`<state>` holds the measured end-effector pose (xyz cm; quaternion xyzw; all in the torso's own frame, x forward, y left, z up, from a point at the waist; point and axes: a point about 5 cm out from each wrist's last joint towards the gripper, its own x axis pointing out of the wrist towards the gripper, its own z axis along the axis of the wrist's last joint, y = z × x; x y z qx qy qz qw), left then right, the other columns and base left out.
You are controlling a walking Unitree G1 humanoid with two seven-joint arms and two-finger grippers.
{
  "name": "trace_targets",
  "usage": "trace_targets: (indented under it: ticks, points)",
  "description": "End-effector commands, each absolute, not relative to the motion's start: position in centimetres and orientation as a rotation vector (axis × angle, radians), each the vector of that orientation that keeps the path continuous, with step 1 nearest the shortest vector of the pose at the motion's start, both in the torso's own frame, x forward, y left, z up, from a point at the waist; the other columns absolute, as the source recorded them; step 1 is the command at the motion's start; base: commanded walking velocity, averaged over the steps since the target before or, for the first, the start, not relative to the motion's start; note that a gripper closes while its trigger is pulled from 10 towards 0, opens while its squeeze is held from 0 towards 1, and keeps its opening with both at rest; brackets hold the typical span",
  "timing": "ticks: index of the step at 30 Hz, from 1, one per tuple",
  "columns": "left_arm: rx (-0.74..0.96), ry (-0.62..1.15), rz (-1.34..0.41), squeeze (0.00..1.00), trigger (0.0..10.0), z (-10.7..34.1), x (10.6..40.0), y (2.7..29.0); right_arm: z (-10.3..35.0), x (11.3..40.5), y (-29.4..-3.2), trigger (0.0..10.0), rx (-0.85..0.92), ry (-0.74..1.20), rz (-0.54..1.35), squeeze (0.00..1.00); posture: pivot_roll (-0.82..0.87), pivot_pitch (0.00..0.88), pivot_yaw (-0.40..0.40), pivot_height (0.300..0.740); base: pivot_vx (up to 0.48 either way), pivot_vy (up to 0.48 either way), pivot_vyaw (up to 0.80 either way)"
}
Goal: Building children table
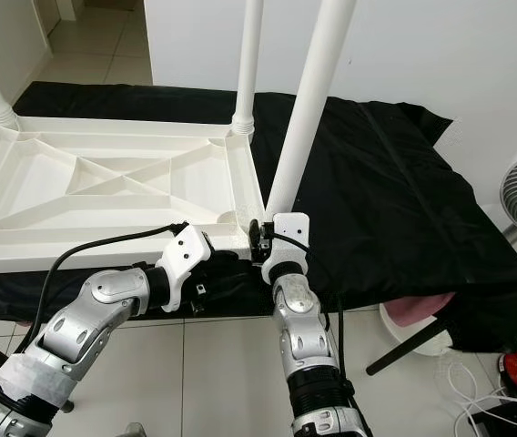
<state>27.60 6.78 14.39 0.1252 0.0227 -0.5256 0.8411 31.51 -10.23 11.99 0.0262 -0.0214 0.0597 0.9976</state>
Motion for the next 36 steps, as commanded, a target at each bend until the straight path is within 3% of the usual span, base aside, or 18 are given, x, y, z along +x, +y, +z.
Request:
trace_targets:
  ticks: [1, 8, 9, 14, 28, 29, 30, 31, 33, 34, 36]
  points:
    - [0.262, 0.061, -1.167, 0.00, 10.0, 14.2, 27.5, 6.6, 11.7, 31.5, -10.8, 10.0, 0.053, -0.027, 0.131, 1.00, 0.02, 0.000, -0.110, 0.740, 0.000, 0.000, 0.00]
    - [0.257, 0.054, -1.160, 0.00, 10.0, 14.4, 27.5, 6.7, 12.4, 32.5, -12.7, 10.0, -0.001, -0.033, 0.253, 0.99, 0.03, 0.000, -0.115, 0.740, 0.000, 0.000, 0.00]
    - [0.257, 0.053, -1.160, 0.00, 10.0, 14.4, 27.5, 6.7, 12.4, 32.8, -12.9, 10.0, -0.025, -0.025, 0.296, 0.00, 0.03, 0.000, -0.113, 0.740, 0.000, 0.000, 0.00]
    - [0.263, 0.052, -1.161, 0.00, 10.0, 14.4, 27.6, 6.7, 12.5, 33.5, -12.8, 10.0, -0.087, -0.014, 0.566, 0.00, 0.03, 0.000, -0.109, 0.740, 0.000, 0.000, 0.00]
    - [0.260, 0.046, -1.165, 0.00, 10.0, 14.7, 27.7, 6.5, 12.8, 35.4, -12.4, 10.0, -0.191, 0.014, 0.712, 0.00, 0.03, 0.000, -0.099, 0.740, 0.000, 0.000, 0.00]
    - [0.259, 0.048, -1.169, 0.00, 10.0, 14.6, 27.6, 6.4, 12.8, 35.7, -12.5, 6.4, -0.200, 0.023, 0.724, 0.00, 0.04, 0.000, -0.100, 0.740, 0.000, 0.000, 0.00]
    - [0.258, 0.050, -1.173, 0.00, 10.0, 14.5, 27.5, 6.4, 12.8, 35.9, -12.5, 6.4, -0.206, 0.029, 0.732, 0.00, 0.04, 0.000, -0.100, 0.740, 0.000, 0.000, 0.00]
    - [0.257, 0.053, -1.175, 0.00, 10.0, 14.5, 27.4, 6.3, 12.7, 36.0, -12.6, 1.3, -0.213, 0.044, 0.745, 0.00, 0.04, 0.000, -0.100, 0.740, 0.000, 0.000, 0.00]
    - [0.256, 0.053, -1.176, 0.00, 10.0, 14.4, 27.4, 6.3, 12.6, 36.0, -12.7, 1.3, -0.214, 0.047, 0.746, 0.00, 0.04, 0.000, -0.100, 0.740, 0.000, 0.000, 0.00]
    - [0.256, 0.054, -1.177, 0.00, 10.0, 14.4, 27.3, 6.3, 12.4, 36.0, -12.8, 0.0, -0.212, 0.054, 0.753, 0.00, 0.04, 0.000, -0.101, 0.740, 0.000, 0.000, 0.00]
    - [0.256, 0.055, -1.179, 0.00, 10.0, 14.4, 27.3, 6.2, 12.3, 36.0, -12.9, 0.0, -0.209, 0.060, 0.761, 0.00, 0.04, 0.000, -0.101, 0.740, 0.000, 0.000, 0.00]
